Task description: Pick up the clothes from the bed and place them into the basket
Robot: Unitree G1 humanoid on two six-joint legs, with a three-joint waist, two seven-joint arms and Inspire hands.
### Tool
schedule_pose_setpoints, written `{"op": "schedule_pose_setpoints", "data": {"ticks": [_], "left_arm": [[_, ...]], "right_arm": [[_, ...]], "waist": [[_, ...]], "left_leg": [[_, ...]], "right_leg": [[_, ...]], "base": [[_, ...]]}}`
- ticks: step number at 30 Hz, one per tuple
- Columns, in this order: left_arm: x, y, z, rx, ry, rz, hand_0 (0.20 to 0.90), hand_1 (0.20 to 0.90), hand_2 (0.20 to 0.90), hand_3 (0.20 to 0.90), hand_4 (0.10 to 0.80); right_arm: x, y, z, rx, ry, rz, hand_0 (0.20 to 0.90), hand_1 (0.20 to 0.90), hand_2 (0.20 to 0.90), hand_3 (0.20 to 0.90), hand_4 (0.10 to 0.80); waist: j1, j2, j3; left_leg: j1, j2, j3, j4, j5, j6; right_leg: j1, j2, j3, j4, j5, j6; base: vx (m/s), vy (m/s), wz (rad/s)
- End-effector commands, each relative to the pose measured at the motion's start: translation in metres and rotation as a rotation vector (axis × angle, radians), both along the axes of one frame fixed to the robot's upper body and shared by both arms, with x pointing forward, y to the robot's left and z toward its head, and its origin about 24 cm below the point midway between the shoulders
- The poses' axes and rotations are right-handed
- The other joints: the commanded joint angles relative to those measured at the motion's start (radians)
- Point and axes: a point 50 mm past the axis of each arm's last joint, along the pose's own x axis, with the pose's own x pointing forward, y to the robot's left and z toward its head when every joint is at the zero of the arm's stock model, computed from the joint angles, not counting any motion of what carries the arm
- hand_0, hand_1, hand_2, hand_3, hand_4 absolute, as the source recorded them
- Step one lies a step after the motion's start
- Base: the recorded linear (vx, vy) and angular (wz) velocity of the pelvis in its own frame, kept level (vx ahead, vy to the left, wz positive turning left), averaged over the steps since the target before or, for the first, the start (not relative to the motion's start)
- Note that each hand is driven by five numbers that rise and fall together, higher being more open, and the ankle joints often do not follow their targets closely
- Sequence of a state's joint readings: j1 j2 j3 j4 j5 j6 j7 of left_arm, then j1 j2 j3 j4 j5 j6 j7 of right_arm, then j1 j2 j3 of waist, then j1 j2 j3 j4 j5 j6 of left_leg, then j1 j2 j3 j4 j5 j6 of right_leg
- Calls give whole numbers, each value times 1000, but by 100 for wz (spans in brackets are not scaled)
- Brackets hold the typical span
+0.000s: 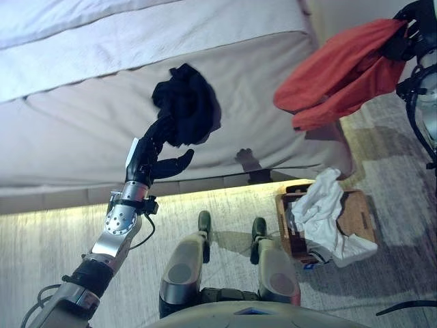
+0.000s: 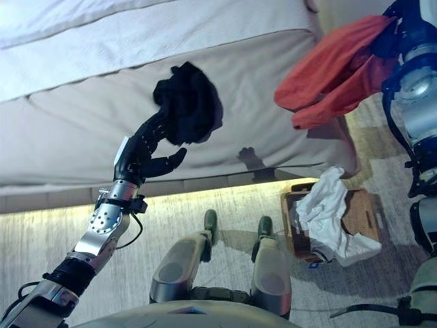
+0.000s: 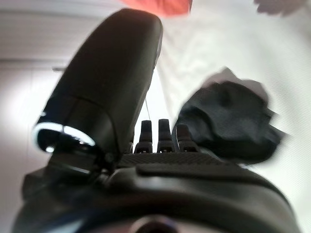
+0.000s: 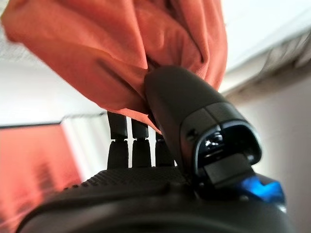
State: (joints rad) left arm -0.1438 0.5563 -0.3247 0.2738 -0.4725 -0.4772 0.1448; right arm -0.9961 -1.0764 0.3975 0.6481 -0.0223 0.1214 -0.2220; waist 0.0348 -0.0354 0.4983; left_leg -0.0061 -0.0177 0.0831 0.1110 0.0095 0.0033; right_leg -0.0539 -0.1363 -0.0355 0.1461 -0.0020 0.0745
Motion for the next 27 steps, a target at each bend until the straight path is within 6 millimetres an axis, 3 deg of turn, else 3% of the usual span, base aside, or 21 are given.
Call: {"op": "schedule_pose_setpoints", "data": {"ticks": [1,8,17,27], "left_arm": [[-10,-2,-11,-58,-6,7,900,900,900,900,800],[-8,0,-15,-65,4,-5,900,900,900,900,800],[-3,-5,-23,-84,24,-38,900,900,900,900,800],[8,-16,-21,-69,43,-69,900,900,900,900,800]], "right_arm": [[-20,-3,19,-169,-68,29,300,300,300,200,100],[-37,-19,4,-159,-33,-7,300,300,300,200,100],[-56,-41,-32,-32,38,-34,300,300,300,200,100],[-57,-49,-119,175,313,-30,300,300,300,200,100]], "waist": [[-50,-13,-247],[-110,-12,-306],[-181,-9,-348],[-233,-14,-363]], "left_leg": [[14,9,-8,-8,-92,3],[76,29,34,-93,-76,-3],[117,47,86,-130,-77,-10],[128,74,144,-97,-96,-21]], "right_leg": [[-2,52,3,-5,-12,-21],[27,67,55,-61,17,-8],[36,93,112,-87,29,-7],[28,115,172,-99,46,-10]], "base": [[28,-11,-25],[3,-13,-31],[-21,-22,-22],[10,-48,-19]]}}
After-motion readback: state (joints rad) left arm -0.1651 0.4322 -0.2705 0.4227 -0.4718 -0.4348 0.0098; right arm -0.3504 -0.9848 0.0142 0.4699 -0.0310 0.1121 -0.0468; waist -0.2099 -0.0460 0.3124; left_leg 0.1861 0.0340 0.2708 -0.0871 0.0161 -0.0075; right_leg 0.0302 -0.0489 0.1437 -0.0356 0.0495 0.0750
